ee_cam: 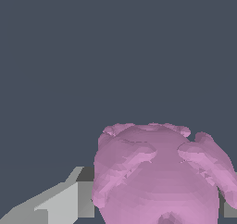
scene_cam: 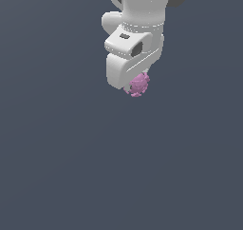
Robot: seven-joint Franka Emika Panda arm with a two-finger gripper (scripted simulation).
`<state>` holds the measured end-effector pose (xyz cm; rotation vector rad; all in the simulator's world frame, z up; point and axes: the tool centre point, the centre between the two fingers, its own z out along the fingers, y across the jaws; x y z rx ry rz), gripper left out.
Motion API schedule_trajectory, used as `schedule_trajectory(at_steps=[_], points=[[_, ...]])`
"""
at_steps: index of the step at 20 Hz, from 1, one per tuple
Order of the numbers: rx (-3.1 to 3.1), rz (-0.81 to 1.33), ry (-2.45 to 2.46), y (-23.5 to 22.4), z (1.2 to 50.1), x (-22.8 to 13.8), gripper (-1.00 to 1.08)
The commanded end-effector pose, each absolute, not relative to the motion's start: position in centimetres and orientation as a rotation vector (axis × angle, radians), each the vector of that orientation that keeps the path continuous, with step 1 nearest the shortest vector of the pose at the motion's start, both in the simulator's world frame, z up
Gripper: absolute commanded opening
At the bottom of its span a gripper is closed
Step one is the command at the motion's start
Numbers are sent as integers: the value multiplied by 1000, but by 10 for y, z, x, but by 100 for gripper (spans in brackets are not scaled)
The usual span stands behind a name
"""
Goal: Pick up the object and move it to a goal position.
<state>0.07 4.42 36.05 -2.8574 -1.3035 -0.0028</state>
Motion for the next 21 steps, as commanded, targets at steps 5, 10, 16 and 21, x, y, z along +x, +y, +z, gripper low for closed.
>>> schedule_trajectory(at_steps=[5,10,16,21], points=[[-2859,-1,-1302,48,406,14,-100],[-2859,-1,-1302,50,427,20,-100],[-2859,0,-1301,51,440,25,-100],[-2859,0,-1301,51,443,26,-100]])
